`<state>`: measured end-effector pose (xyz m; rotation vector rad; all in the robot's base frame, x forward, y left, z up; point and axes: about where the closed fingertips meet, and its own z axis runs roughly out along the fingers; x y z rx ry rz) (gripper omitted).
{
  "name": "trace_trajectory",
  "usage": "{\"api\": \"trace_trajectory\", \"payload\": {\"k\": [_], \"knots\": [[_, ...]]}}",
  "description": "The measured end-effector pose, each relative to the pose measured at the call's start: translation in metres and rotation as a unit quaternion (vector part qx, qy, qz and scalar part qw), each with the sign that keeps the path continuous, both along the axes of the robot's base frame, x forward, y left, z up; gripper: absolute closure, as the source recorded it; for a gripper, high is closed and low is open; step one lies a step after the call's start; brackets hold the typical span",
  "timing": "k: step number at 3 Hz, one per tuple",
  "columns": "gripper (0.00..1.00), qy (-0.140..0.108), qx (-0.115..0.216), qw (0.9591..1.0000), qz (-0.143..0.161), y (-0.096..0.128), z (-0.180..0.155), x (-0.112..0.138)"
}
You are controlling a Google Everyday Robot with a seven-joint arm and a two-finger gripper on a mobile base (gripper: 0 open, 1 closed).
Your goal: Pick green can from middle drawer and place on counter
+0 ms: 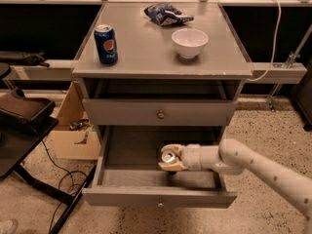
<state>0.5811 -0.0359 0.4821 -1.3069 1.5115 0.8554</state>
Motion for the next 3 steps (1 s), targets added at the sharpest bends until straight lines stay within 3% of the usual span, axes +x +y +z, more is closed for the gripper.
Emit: {"api": "trace_trajectory", "payload": {"k": [1, 2, 3], "knots": [[1.00, 0.029, 0.005, 0.9993, 0.021, 0.000, 0.082, -0.052], [1.00, 0.070, 0.017, 0.9954, 0.062, 0.014, 0.181, -0.099], [1.00, 0.057, 0.009, 0.9950, 0.081, 0.026, 0.311, -0.094]]}}
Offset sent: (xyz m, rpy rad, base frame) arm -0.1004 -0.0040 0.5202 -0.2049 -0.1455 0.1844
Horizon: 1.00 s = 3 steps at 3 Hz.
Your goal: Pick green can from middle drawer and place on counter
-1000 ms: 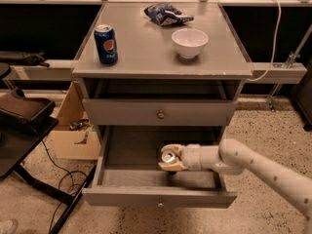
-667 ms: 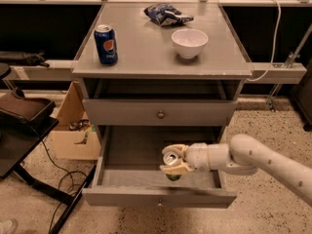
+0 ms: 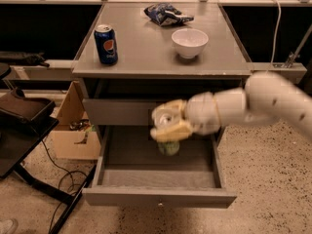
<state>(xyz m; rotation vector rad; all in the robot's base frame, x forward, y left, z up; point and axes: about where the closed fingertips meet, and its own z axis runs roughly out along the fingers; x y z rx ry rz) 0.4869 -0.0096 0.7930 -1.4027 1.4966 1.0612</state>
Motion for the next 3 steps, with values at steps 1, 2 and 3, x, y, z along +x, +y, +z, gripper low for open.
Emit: {"api": "trace_trajectory", "payload": {"k": [1, 2, 3], "knots": [[1.00, -0.042, -0.038, 0.9984, -0.009, 0.016, 0.127, 0.019], [1.00, -0.062, -0.071, 0.9940, -0.055, 0.021, 0.201, 0.061], [1.00, -0.047, -0.063, 0.9871, -0.139, 0.008, 0.244, 0.132]]}}
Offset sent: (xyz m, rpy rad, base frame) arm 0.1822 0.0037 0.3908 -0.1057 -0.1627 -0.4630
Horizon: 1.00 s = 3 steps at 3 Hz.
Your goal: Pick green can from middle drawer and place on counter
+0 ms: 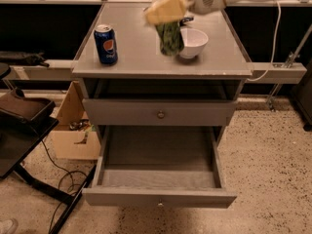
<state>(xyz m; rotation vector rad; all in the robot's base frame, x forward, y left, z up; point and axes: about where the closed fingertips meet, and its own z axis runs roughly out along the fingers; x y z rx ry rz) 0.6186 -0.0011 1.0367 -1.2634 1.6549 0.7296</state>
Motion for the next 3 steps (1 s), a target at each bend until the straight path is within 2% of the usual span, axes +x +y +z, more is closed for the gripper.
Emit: {"api": "trace_trajectory", "payload": {"k": [1, 2, 3], "knots": [[1.00, 0.003, 0.025, 0.9985, -0.050, -0.016, 0.043, 0.024], [1.00, 0.003, 0.026, 0.9984, -0.051, -0.017, 0.044, 0.023], [1.00, 0.003, 0.030, 0.9981, -0.053, -0.015, 0.044, 0.034]]}}
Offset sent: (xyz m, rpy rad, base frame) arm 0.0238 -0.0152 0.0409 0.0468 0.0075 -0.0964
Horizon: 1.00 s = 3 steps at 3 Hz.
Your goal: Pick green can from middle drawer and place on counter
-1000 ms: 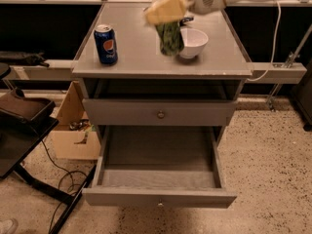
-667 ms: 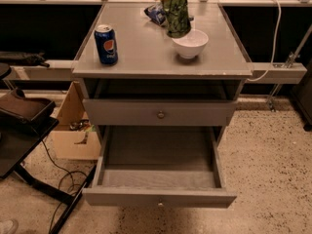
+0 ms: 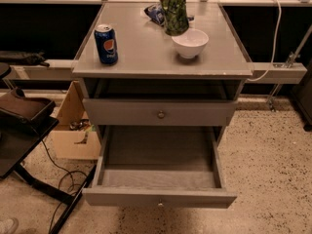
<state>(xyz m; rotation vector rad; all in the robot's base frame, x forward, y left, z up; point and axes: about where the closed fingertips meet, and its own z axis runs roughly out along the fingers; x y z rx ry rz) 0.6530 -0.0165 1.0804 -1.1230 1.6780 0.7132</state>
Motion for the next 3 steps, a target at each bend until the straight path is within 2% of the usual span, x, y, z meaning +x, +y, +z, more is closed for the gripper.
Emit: {"api": "trace_trajectory", "payload": {"k": [1, 2, 3], "knots": [[1.00, -0.002, 0.027, 0.9993, -0.026, 0.004, -0.002, 0.051], [1.00, -0.003, 0.065, 0.9952, -0.073, 0.006, -0.013, 0.125], [1.00, -0.010, 0.084, 0.9901, -0.112, 0.006, -0.039, 0.187]]}}
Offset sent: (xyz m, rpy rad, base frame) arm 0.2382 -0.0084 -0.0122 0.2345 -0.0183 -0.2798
